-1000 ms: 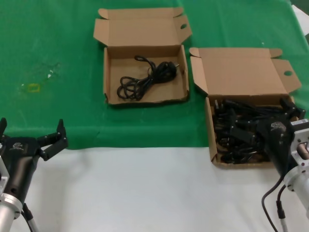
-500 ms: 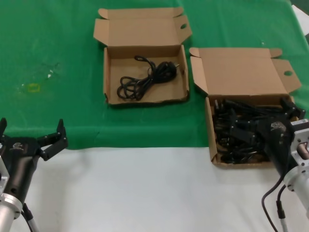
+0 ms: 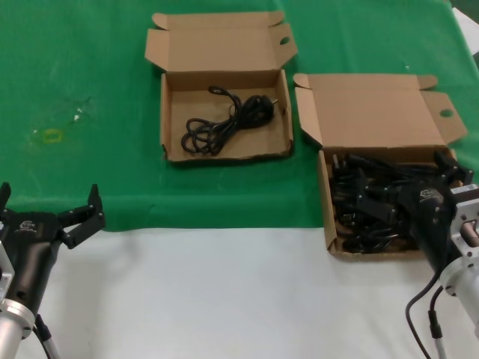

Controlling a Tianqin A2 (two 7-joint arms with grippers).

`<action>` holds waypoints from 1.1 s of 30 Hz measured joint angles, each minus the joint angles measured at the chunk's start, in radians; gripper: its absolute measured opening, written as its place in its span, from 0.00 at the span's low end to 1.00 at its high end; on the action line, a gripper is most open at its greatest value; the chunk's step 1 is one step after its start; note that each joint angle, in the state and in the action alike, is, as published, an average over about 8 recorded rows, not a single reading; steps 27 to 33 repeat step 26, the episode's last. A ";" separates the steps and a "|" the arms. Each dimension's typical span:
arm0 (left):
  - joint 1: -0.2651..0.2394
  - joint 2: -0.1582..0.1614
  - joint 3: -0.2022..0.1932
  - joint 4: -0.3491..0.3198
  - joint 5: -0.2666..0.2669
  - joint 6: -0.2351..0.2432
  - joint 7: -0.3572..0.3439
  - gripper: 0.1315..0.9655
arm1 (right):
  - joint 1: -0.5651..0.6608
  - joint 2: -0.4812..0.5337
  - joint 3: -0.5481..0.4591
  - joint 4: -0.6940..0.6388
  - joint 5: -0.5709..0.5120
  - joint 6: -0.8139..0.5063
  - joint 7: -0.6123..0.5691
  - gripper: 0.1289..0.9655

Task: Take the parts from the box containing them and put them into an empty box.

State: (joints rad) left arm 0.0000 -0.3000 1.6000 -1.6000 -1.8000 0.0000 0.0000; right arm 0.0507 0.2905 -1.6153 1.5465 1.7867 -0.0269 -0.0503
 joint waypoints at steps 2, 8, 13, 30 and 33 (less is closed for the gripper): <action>0.000 0.000 0.000 0.000 0.000 0.000 0.000 1.00 | 0.000 0.000 0.000 0.000 0.000 0.000 0.000 1.00; 0.000 0.000 0.000 0.000 0.000 0.000 0.000 1.00 | 0.000 0.000 0.000 0.000 0.000 0.000 0.000 1.00; 0.000 0.000 0.000 0.000 0.000 0.000 0.000 1.00 | 0.000 0.000 0.000 0.000 0.000 0.000 0.000 1.00; 0.000 0.000 0.000 0.000 0.000 0.000 0.000 1.00 | 0.000 0.000 0.000 0.000 0.000 0.000 0.000 1.00; 0.000 0.000 0.000 0.000 0.000 0.000 0.000 1.00 | 0.000 0.000 0.000 0.000 0.000 0.000 0.000 1.00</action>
